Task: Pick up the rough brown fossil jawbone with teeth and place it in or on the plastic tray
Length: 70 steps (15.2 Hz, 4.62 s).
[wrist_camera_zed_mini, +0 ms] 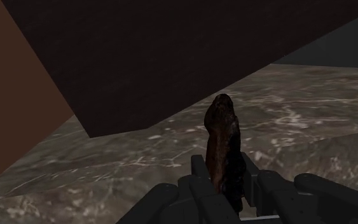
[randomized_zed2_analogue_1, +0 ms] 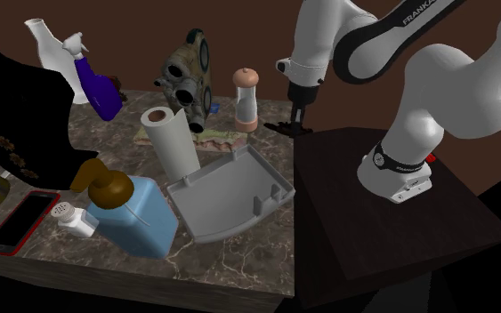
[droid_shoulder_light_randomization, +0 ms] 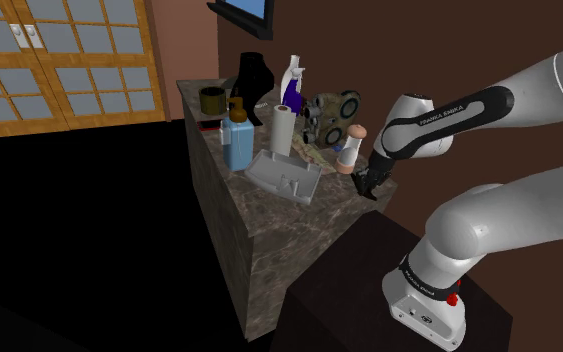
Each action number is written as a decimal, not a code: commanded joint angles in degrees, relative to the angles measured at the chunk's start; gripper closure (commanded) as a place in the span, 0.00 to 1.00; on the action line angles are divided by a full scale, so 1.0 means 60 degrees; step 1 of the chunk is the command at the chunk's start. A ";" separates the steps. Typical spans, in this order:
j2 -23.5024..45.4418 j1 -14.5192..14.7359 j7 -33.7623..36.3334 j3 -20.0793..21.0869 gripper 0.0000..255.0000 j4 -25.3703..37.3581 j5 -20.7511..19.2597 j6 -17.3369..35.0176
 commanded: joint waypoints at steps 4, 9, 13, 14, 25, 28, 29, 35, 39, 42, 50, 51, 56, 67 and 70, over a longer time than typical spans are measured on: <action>-0.0494 -0.0053 0.0061 0.0114 1.00 0.0152 0.0005 -0.0641; -0.1198 -0.0097 0.0140 0.0288 1.00 0.0465 0.0054 -0.1654; -0.1656 -0.0104 0.0190 0.0416 1.00 0.0765 0.0116 -0.2407; -0.1756 -0.0103 0.0202 0.0446 1.00 0.0847 0.0133 -0.2588; -0.2538 -0.0049 0.0306 0.0750 1.00 0.1884 0.0342 -0.4395; -0.2661 -0.0025 0.0329 0.0823 1.00 0.2207 0.0399 -0.4839; -0.2695 -0.0017 0.0337 0.0846 1.00 0.2318 0.0417 -0.4983; -0.2607 0.0187 0.0586 0.1121 1.00 0.2869 0.0658 -0.5439; -0.1713 0.0805 0.1407 0.1817 1.00 0.3263 0.1268 -0.4919; -0.0945 0.1210 0.1977 0.2293 1.00 0.3689 0.1655 -0.4554; 0.1326 0.1984 0.3354 0.3416 1.00 0.5317 0.2328 -0.3829; 0.1623 0.2055 0.3520 0.3541 1.00 0.5567 0.2370 -0.3771; 0.3070 0.2333 0.4288 0.4084 1.00 0.6771 0.2439 -0.3472; 0.3678 0.2351 0.4214 0.4123 1.00 0.5897 0.2479 -0.1992; 0.3708 0.2352 0.4211 0.4125 1.00 0.5867 0.2480 -0.1933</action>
